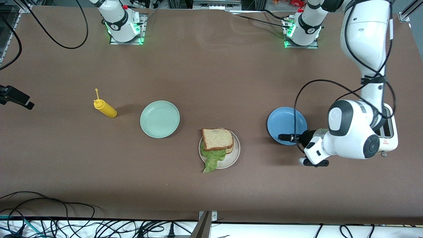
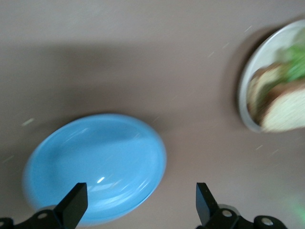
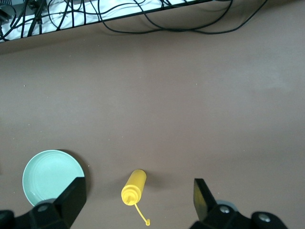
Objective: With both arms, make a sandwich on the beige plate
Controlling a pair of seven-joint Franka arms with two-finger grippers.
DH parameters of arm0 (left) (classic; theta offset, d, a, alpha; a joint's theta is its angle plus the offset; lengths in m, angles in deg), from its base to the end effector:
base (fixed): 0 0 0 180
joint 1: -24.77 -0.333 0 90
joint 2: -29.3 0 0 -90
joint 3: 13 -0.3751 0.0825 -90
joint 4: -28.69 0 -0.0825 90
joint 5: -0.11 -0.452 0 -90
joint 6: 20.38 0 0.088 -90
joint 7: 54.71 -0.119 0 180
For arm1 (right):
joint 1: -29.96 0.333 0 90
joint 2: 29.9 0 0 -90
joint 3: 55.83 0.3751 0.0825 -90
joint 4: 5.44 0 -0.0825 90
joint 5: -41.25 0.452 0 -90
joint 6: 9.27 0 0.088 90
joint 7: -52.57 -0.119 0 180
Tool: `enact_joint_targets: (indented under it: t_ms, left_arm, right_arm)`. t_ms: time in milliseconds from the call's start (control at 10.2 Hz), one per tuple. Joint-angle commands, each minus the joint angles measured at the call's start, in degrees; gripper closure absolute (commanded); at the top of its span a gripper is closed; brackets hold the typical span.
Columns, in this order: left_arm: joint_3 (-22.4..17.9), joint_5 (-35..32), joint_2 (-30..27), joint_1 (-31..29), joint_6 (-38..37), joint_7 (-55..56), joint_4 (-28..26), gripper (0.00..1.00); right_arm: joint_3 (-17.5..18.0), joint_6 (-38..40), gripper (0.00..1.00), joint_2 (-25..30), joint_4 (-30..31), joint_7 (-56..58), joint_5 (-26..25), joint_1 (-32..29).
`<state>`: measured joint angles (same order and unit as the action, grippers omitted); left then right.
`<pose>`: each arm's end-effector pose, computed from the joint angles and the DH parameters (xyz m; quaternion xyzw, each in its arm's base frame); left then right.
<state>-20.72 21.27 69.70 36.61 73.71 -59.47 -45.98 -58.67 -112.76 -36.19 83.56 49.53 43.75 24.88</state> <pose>0.7849 -0.1209 0.3127 0.9745 -0.0376 -0.1760 0.1337 0.6791 -0.0884 0.6322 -0.9924 0.0984 -0.0723 0.0158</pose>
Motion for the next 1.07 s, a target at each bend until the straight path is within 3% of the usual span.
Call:
enact_joint_targets:
  t_ms: [0,293,781,977]
  left_arm:
    - [0.25,-10.14,-5.05,-0.07,-7.75,0.98,-1.44,0.00]
    - [0.25,-15.86,-10.50,-2.00,-13.92,0.19,-2.40,0.00]
    - [0.25,-19.39,-21.74,-3.84,-13.94,0.63,-13.99,0.00]
    - [0.25,-19.48,-27.19,-4.11,-10.88,1.06,-20.74,0.00]
  right_arm:
    - [-0.51,0.14,0.00,1.28,-0.32,-0.73,-0.30,0.16]
    - [-1.20,0.39,0.00,3.12,-1.11,-1.35,-0.21,0.07]
    - [-1.91,1.00,0.00,1.72,-0.50,-1.00,-0.12,0.33]
    - [-1.39,4.50,0.00,1.45,-0.49,-6.93,-0.92,2.70]
